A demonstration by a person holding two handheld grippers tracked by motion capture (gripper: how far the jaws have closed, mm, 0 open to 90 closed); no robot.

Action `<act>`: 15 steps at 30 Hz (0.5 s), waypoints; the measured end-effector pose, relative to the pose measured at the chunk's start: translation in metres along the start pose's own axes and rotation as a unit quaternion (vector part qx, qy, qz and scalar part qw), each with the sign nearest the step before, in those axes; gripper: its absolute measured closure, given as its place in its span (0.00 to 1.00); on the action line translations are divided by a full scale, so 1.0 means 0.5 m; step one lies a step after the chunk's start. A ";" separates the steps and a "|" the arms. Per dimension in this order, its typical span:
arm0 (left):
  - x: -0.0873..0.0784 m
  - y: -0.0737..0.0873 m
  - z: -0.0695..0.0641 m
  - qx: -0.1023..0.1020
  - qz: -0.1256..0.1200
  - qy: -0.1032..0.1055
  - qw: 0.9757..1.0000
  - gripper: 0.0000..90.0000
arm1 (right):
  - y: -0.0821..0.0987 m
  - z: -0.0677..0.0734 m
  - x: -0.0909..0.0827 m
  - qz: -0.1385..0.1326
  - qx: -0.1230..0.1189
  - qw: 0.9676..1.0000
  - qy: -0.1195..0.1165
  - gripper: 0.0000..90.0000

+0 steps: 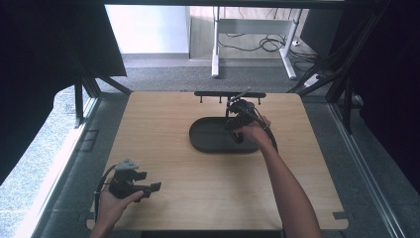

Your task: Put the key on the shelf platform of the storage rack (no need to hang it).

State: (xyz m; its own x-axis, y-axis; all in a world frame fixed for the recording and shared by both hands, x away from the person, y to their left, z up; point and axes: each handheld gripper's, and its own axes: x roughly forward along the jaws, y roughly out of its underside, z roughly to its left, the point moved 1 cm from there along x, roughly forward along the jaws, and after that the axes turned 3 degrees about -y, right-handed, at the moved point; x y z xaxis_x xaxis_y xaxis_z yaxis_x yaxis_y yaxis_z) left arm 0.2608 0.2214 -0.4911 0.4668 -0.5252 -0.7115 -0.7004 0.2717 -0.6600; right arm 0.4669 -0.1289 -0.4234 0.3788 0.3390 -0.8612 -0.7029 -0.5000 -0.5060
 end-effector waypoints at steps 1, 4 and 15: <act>-0.001 0.000 0.001 0.001 0.000 0.000 1.000 0.26 | -0.001 -0.001 0.005 0.002 0.000 1.000 0.002 0.56; -0.001 0.000 0.001 0.000 0.000 0.001 1.000 0.26 | -0.003 -0.003 0.012 0.002 0.000 1.000 0.002 0.56; -0.003 0.001 0.005 -0.002 0.000 0.000 1.000 0.26 | -0.012 -0.009 0.047 0.002 0.003 1.000 0.008 0.56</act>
State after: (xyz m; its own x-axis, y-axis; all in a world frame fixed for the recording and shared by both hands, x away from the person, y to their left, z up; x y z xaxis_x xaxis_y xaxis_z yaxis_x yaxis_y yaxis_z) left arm 0.2612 0.2240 -0.4909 0.4678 -0.5247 -0.7112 -0.7024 0.2676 -0.6595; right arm 0.4826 -0.1215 -0.4407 0.3851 0.3239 -0.8642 -0.7080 -0.4969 -0.5017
